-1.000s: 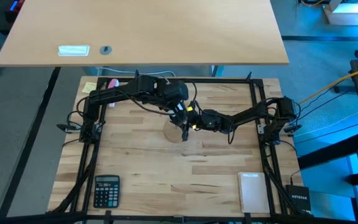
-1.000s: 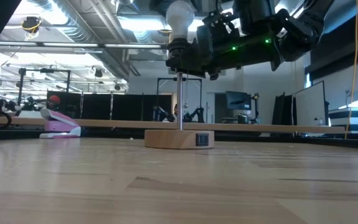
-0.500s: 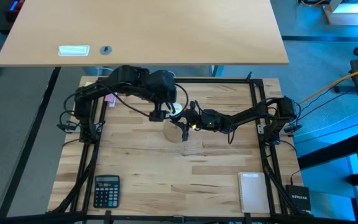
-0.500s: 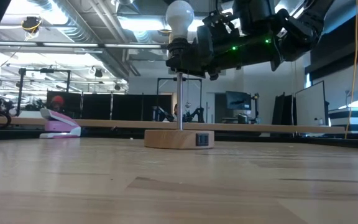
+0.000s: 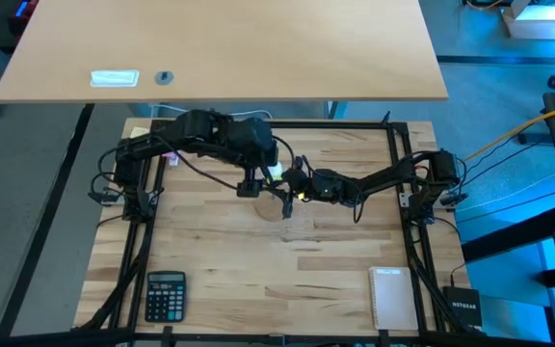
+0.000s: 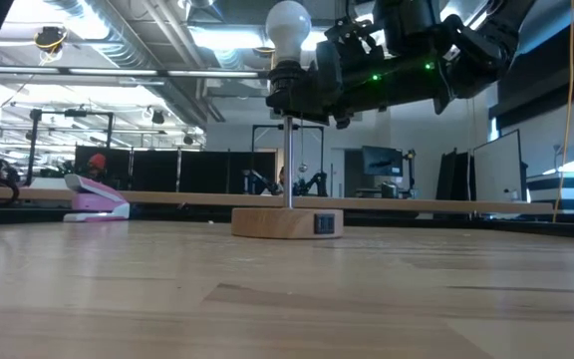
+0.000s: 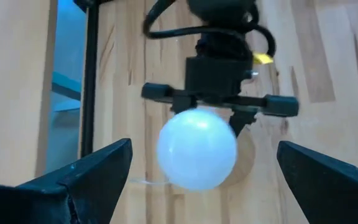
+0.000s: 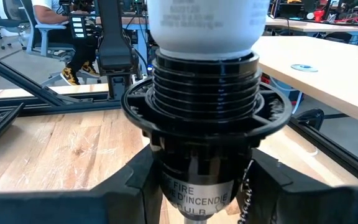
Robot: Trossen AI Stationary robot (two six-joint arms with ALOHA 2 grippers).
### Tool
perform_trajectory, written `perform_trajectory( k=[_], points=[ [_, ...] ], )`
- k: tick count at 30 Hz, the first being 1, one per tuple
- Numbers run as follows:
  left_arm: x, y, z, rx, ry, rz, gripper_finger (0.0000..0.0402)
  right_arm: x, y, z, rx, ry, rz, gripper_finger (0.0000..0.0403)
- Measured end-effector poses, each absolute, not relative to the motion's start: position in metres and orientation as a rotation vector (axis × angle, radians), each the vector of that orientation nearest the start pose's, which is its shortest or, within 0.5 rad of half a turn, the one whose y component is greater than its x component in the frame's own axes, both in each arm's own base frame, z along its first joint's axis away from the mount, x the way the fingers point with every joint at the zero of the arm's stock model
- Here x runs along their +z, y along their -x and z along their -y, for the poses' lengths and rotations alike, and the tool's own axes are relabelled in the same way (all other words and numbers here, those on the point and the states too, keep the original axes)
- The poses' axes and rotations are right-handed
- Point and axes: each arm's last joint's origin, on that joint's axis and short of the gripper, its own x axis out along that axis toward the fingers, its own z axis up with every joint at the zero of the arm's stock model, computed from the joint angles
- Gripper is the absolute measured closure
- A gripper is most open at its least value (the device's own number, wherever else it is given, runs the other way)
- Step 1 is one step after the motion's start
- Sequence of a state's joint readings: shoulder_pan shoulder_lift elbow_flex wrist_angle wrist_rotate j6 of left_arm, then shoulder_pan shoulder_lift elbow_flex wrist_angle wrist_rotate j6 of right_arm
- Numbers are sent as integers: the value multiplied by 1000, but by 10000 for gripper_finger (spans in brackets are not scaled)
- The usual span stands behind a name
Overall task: Screw lightbulb
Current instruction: Remove the lightbulb from the lamp
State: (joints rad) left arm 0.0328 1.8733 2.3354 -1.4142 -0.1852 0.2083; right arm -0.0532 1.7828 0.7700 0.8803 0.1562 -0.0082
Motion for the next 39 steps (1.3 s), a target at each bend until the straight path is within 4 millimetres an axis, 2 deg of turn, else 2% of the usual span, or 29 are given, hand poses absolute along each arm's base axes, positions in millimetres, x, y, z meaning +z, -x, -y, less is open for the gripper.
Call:
perform_trajectory(
  k=[4,8,18,22,27,34,39],
  points=[
    [430,-347,-13,93,-250,-1034,11,173,-351,23,-208,15,-134,251],
    [425,-345,-19,130,-195,-1084,11,173,-351,23,-207,15,-135,251],
    [439,-333,-37,192,-120,-1017,11,172,-351,23,-199,16,-137,251],
    [439,-326,-32,116,-77,-1018,11,172,-351,23,-198,16,-144,251],
    [419,-318,-27,110,-79,-958,11,170,-351,23,-197,16,-166,251],
    [382,-293,-34,187,-52,-732,11,169,-350,23,-190,14,-170,251],
    [357,-296,-34,139,-3,-645,11,169,-351,23,-189,13,-169,251]
  ],
)
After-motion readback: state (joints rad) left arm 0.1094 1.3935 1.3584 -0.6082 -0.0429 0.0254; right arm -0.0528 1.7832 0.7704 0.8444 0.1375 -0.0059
